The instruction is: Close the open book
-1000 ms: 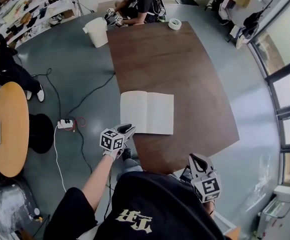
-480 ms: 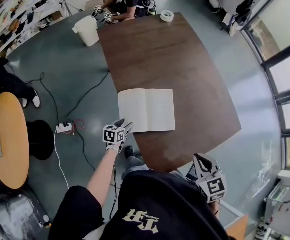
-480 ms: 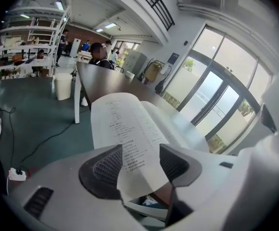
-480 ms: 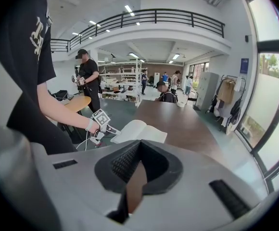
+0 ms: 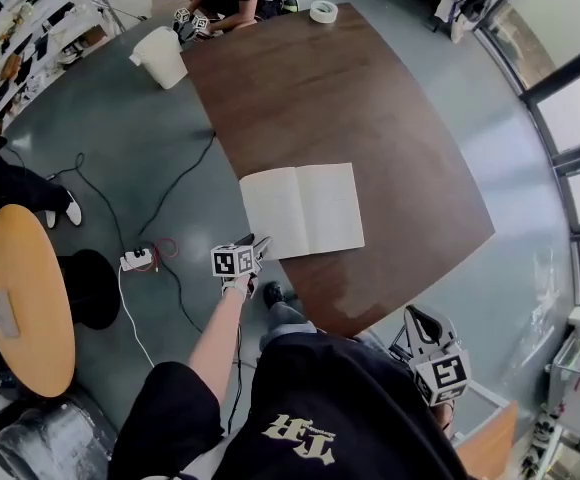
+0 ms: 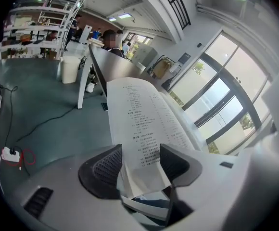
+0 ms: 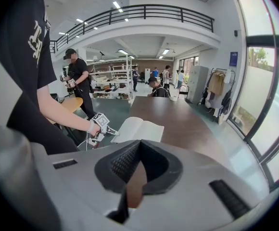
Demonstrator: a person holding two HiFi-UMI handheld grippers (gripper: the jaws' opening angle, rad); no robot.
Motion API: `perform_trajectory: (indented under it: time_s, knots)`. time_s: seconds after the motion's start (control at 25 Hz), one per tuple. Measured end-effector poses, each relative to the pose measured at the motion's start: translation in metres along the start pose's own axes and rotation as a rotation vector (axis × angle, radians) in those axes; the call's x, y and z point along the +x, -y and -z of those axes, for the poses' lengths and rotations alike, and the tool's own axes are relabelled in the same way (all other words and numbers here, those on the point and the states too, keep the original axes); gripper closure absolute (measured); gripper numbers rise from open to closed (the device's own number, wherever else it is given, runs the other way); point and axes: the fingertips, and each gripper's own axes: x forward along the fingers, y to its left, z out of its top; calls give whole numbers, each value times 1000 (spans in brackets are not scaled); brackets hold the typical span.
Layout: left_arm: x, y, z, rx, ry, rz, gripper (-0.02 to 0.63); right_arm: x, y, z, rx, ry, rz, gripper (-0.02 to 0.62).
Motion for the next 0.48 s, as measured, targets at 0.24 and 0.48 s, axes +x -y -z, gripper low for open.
perform_trajectory:
  time_s: [0.24, 0.48]
  knots:
    - [6, -9, 6, -88, -14, 79, 373, 1, -24, 9, 49, -35, 35, 607]
    - [8, -8, 6, -195, 28, 245, 368, -2, -47, 19, 84, -63, 56, 607]
